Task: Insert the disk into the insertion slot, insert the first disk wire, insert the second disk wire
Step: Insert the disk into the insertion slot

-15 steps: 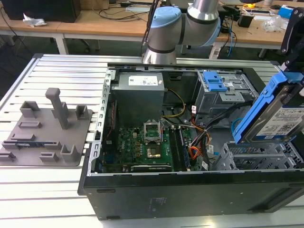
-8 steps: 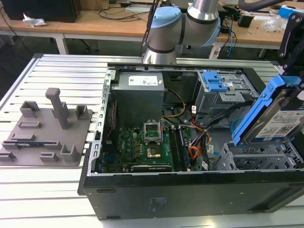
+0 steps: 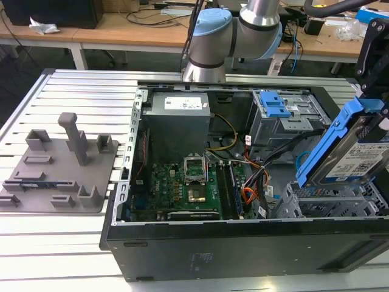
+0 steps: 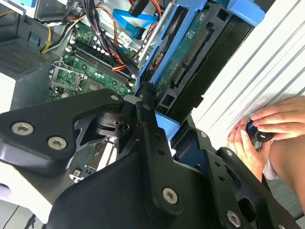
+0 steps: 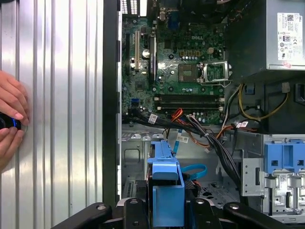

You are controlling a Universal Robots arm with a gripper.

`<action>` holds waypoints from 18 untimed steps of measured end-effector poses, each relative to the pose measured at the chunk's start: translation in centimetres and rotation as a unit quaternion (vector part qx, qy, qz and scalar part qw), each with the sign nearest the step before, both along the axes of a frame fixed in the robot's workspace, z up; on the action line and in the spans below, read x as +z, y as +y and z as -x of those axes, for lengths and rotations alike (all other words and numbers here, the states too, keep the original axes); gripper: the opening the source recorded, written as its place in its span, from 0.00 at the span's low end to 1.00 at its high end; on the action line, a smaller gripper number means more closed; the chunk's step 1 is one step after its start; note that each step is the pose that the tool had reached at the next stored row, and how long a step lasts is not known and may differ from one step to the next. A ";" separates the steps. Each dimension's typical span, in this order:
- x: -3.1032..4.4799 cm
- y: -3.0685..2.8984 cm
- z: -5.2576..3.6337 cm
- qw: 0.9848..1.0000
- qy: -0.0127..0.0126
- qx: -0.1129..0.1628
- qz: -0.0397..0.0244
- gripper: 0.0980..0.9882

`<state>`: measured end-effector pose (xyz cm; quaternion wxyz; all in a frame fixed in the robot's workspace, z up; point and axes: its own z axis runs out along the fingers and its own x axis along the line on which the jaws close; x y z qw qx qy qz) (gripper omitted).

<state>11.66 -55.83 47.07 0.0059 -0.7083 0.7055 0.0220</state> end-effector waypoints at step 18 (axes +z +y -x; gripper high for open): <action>-1.00 0.00 -0.12 1.000 0.000 -0.002 0.000 0.30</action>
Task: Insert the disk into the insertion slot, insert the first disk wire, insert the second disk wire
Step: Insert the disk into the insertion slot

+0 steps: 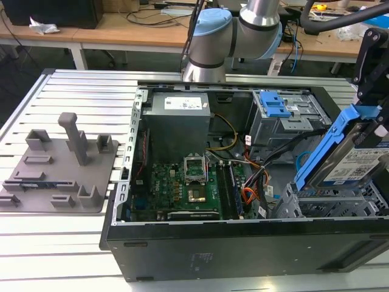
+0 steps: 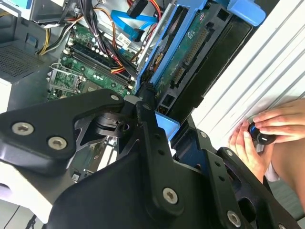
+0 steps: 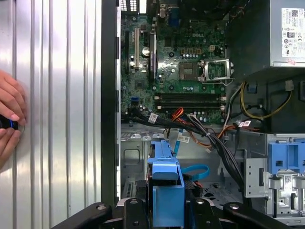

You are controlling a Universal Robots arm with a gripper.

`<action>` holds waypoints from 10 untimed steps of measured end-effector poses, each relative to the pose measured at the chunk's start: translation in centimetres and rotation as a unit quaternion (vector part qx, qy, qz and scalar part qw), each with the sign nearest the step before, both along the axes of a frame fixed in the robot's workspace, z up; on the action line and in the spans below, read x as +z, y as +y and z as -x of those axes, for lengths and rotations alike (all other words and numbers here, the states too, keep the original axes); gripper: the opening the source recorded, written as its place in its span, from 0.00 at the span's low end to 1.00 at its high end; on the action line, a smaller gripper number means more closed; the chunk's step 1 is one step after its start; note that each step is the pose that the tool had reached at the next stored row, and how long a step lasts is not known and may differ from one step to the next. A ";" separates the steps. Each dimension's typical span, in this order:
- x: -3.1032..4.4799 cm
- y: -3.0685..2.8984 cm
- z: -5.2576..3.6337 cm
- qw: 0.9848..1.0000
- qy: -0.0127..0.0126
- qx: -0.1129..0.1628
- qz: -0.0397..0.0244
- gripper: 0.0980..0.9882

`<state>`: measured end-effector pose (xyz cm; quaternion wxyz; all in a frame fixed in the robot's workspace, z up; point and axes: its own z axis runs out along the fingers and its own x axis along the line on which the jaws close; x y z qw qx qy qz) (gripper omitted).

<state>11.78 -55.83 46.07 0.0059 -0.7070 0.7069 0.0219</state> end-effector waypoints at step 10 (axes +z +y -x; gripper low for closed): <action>-0.86 0.00 -0.07 1.000 0.001 -0.005 0.000 0.30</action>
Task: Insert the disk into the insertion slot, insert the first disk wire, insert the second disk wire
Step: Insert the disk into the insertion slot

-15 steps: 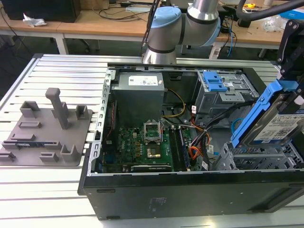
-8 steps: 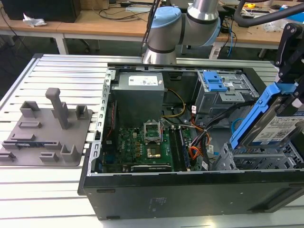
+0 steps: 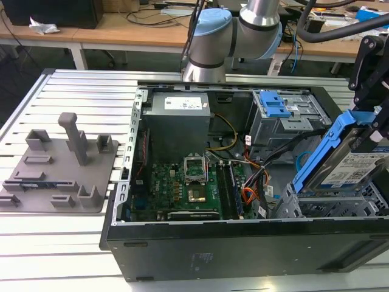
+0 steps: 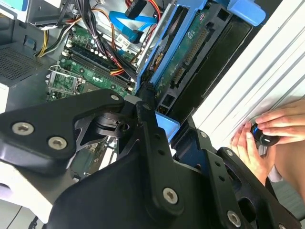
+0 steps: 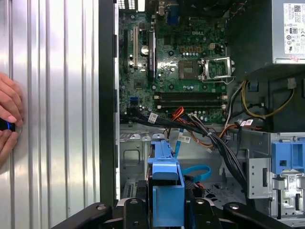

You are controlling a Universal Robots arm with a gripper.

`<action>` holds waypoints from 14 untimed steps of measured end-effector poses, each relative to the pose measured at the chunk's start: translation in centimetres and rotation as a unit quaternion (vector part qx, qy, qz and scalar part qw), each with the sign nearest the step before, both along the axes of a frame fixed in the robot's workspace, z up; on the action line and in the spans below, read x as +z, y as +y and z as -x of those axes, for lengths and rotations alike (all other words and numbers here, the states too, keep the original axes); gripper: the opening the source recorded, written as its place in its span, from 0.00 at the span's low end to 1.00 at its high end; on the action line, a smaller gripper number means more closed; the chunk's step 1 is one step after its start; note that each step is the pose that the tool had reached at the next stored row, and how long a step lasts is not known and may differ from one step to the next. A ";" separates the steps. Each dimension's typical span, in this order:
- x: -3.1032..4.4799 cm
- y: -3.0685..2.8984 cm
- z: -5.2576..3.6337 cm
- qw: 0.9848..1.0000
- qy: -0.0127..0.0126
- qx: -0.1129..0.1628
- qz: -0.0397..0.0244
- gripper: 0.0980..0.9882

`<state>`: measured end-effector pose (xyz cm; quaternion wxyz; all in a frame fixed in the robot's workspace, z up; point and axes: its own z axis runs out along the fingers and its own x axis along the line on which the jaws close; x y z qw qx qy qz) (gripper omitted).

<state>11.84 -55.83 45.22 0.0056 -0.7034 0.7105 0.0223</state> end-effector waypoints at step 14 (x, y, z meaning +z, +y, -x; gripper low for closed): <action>-2.17 0.00 -0.04 1.000 0.002 -0.002 0.000 0.30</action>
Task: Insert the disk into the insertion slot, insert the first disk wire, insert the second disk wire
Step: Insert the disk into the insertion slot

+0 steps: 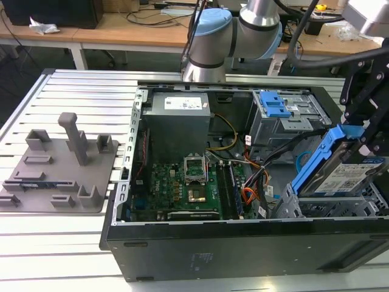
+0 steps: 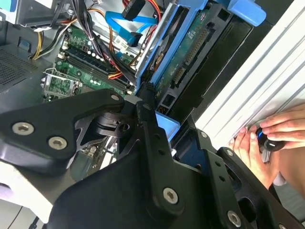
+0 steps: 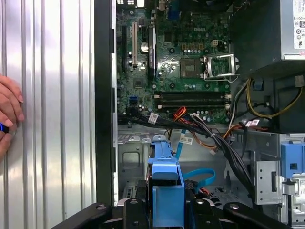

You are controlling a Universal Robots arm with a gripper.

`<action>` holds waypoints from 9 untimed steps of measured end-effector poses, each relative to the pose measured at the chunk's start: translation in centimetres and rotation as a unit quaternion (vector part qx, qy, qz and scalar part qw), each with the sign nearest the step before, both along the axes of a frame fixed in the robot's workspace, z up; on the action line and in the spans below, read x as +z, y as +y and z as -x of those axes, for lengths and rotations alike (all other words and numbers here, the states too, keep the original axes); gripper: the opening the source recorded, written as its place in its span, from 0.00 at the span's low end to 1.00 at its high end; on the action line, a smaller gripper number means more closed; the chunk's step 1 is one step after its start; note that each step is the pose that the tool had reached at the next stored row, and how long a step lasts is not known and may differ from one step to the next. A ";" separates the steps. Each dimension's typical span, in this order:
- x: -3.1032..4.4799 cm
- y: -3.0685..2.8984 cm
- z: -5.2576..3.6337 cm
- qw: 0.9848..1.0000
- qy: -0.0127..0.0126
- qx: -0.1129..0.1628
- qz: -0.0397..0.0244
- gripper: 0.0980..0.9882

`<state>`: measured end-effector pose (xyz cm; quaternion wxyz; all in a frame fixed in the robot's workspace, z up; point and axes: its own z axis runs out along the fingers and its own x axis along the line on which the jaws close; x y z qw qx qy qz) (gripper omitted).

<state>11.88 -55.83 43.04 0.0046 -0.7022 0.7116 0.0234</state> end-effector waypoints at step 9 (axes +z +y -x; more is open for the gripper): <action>-2.36 -0.01 0.00 1.000 0.000 0.000 0.000 0.30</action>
